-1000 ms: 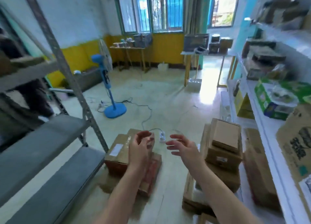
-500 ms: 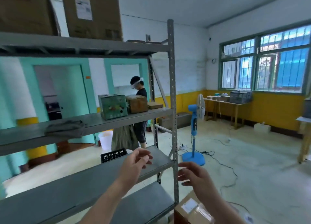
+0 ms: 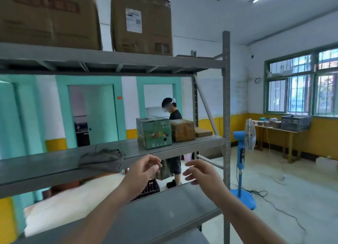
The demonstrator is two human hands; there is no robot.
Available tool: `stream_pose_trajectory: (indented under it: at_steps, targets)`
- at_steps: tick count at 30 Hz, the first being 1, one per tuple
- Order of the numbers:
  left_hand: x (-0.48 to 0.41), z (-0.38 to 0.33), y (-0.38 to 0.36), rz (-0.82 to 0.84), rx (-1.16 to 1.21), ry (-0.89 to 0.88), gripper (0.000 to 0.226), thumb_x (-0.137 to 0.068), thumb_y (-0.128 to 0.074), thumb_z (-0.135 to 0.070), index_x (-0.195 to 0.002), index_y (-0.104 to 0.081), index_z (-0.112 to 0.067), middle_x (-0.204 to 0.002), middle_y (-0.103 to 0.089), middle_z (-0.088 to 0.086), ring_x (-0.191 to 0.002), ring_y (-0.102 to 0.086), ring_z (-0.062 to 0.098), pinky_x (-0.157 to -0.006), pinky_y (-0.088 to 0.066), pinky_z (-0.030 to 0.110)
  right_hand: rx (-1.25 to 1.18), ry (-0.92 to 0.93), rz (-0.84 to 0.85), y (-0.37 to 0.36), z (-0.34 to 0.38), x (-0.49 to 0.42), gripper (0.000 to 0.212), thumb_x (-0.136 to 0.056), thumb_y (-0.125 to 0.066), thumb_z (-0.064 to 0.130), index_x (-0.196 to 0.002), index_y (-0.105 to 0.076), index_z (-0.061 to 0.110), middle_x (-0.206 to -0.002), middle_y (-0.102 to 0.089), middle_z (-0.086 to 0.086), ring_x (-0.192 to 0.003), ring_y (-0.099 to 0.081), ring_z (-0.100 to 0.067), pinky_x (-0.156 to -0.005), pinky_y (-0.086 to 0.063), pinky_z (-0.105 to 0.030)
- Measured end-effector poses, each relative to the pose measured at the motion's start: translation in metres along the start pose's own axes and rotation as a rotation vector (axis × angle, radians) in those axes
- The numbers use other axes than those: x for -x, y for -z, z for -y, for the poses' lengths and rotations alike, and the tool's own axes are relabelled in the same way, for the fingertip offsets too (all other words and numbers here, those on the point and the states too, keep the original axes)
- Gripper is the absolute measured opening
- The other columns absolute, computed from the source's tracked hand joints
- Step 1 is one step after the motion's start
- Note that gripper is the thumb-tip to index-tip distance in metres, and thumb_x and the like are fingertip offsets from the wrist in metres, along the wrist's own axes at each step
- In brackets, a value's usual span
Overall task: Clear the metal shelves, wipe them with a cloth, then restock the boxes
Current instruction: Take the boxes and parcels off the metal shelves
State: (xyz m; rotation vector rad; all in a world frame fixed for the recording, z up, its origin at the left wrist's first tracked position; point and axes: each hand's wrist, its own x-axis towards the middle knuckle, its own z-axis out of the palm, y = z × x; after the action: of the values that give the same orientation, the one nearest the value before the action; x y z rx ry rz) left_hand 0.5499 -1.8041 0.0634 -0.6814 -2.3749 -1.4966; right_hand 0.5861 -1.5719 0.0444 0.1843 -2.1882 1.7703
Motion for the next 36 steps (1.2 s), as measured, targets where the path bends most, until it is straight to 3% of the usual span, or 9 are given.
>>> stream_pose_trajectory:
  at_steps: [9, 14, 18, 22, 24, 28, 32, 36]
  targets:
    - [-0.085, 0.057, 0.05, -0.041, 0.044, 0.004, 0.013, -0.1, -0.058, -0.016, -0.107, -0.066, -0.024, -0.105, -0.072, -0.004, -0.097, -0.069, 0.012, -0.088, -0.053, 0.031, 0.067, 0.023, 0.002, -0.061, -0.006, -0.111, 0.016, -0.101, -0.055, 0.009, -0.105, -0.067, 0.019, -0.083, -0.077, -0.002, -0.082, -0.072, -0.021, -0.068, -0.054, -0.029]
    - [-0.14, 0.094, 0.057, -0.153, 0.027, 0.061, 0.014, -0.101, -0.057, -0.026, -0.114, -0.063, -0.03, -0.112, -0.066, -0.014, -0.109, -0.062, 0.01, -0.097, -0.048, 0.035, 0.141, 0.037, -0.039, -0.069, -0.028, -0.189, 0.014, -0.101, -0.057, 0.019, -0.112, -0.065, 0.022, -0.096, -0.074, 0.001, -0.089, -0.072, -0.014, -0.077, -0.06, -0.039]
    - [-0.198, 0.112, 0.048, -0.184, 0.043, 0.157, 0.036, -0.103, -0.054, -0.033, -0.138, -0.049, -0.028, -0.136, -0.051, -0.013, -0.125, -0.052, 0.018, -0.111, -0.04, 0.046, 0.11, 0.091, -0.113, -0.062, -0.042, -0.26, 0.019, -0.1, -0.059, 0.024, -0.119, -0.06, 0.023, -0.103, -0.07, 0.003, -0.098, -0.069, -0.017, -0.086, -0.058, -0.041]
    - [-0.27, 0.122, 0.041, -0.304, 0.101, 0.16, 0.047, -0.102, -0.056, -0.029, -0.147, -0.042, -0.021, -0.145, -0.042, -0.008, -0.125, -0.042, 0.008, -0.106, -0.033, 0.031, -0.009, 0.089, -0.16, -0.06, -0.047, -0.346, 0.021, -0.1, -0.059, 0.034, -0.119, -0.056, 0.027, -0.11, -0.066, 0.005, -0.107, -0.063, -0.018, -0.096, -0.053, -0.043]
    - [-0.309, 0.13, 0.036, -0.361, 0.105, 0.188, 0.057, -0.101, -0.056, -0.035, -0.152, -0.035, -0.021, -0.152, -0.037, -0.005, -0.134, -0.038, 0.012, -0.108, -0.031, 0.031, -0.036, 0.106, -0.17, -0.067, -0.052, -0.393, 0.022, -0.101, -0.058, 0.037, -0.121, -0.057, 0.028, -0.115, -0.065, 0.004, -0.11, -0.061, -0.017, -0.1, -0.051, -0.044]
    - [-0.358, 0.152, 0.019, -0.429, 0.201, 0.331, 0.083, -0.096, -0.052, -0.058, -0.161, -0.014, -0.023, -0.167, -0.019, 0.0, -0.151, -0.023, 0.023, -0.121, -0.022, 0.045, -0.023, 0.199, -0.267, -0.085, -0.063, -0.452, 0.021, -0.104, -0.051, 0.035, -0.12, -0.06, 0.026, -0.121, -0.059, 0.001, -0.107, -0.055, -0.014, -0.082, -0.042, -0.03]
    - [-0.383, 0.173, -0.001, -0.495, 0.305, 0.405, 0.086, -0.093, -0.047, -0.067, -0.16, -0.014, -0.025, -0.164, -0.027, 0.001, -0.148, -0.03, 0.026, -0.118, -0.024, 0.045, -0.083, 0.209, -0.351, -0.108, -0.082, -0.482, 0.023, -0.103, -0.051, 0.036, -0.122, -0.059, 0.025, -0.126, -0.052, 0.003, -0.114, -0.05, -0.014, -0.09, -0.036, -0.031]
    - [-0.395, 0.188, -0.007, -0.532, 0.361, 0.372, 0.084, -0.086, -0.048, -0.077, -0.154, -0.029, -0.031, -0.156, -0.04, -0.003, -0.142, -0.041, 0.026, -0.118, -0.028, 0.046, -0.125, 0.133, -0.268, -0.132, -0.098, -0.495, 0.037, -0.102, -0.049, 0.046, -0.138, -0.043, 0.039, -0.138, -0.055, -0.002, -0.125, -0.052, -0.023, -0.103, -0.045, -0.047]
